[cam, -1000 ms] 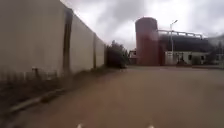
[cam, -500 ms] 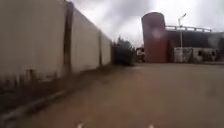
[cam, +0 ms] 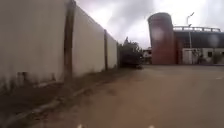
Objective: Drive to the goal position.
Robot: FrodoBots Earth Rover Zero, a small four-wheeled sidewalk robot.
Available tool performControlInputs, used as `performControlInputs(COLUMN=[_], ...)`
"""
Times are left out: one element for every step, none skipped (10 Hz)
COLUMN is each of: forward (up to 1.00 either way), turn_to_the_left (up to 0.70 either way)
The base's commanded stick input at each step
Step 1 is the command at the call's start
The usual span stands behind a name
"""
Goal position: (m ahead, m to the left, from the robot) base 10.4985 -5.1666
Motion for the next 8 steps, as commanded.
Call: performControlInputs(forward=[1.00, 1.00, 1.00, 1.00, 1.00, 1.00, 0.89, 0.26], turn_to_the_left=[0.07, 0.07, 0.07, -0.02, -0.27, -0.33, -0.40, -0.82])
